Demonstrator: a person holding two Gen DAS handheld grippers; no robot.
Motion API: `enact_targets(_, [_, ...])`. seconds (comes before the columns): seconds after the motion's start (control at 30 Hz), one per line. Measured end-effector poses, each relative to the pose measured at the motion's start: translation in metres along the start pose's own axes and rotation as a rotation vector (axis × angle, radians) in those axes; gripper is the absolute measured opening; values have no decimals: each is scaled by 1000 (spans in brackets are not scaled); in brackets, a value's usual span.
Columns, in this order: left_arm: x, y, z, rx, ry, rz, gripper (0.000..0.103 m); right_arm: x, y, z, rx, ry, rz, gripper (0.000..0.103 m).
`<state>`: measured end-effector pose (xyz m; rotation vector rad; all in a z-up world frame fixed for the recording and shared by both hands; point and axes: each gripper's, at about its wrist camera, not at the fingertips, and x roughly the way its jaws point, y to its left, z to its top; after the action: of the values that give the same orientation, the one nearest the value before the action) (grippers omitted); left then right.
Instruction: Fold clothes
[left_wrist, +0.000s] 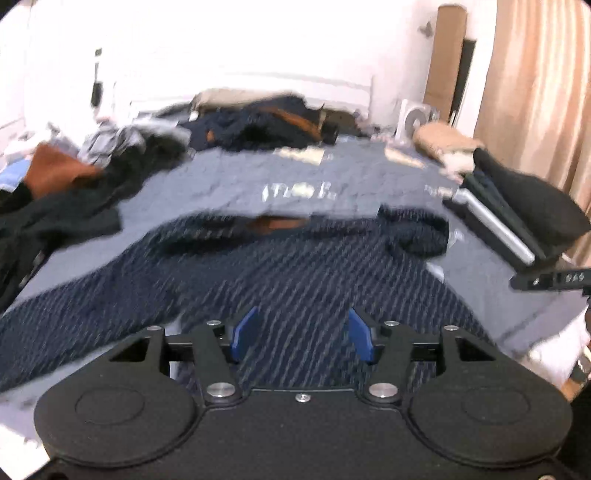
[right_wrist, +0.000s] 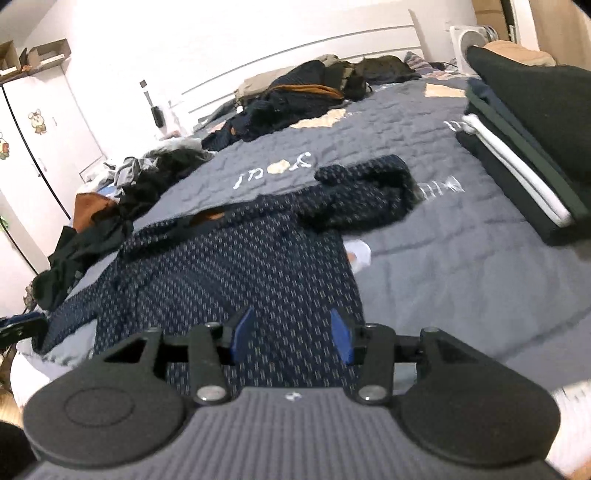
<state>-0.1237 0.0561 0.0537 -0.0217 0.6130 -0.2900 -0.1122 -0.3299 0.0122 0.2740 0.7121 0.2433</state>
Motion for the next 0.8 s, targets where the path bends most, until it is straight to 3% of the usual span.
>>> enact_targets(0.2, [63,-15,27,71,-44,13,54,44,1,24,-15,1,-9,46])
enact_targets(0.37, [97,-3,25,104,-17,24,54,74,5,40,-60,17,7,46])
enact_targets(0.6, [110,33,39,86,-21,93,52,111,22,73,-88,11,27,46])
enact_targets(0.77, [132,52,58,92,7,91,24,133,41,100,-100,-15,49,46])
enact_targets(0.8, [139,53,62,108,14,95,23,136,44,103,-99,-22,48,46])
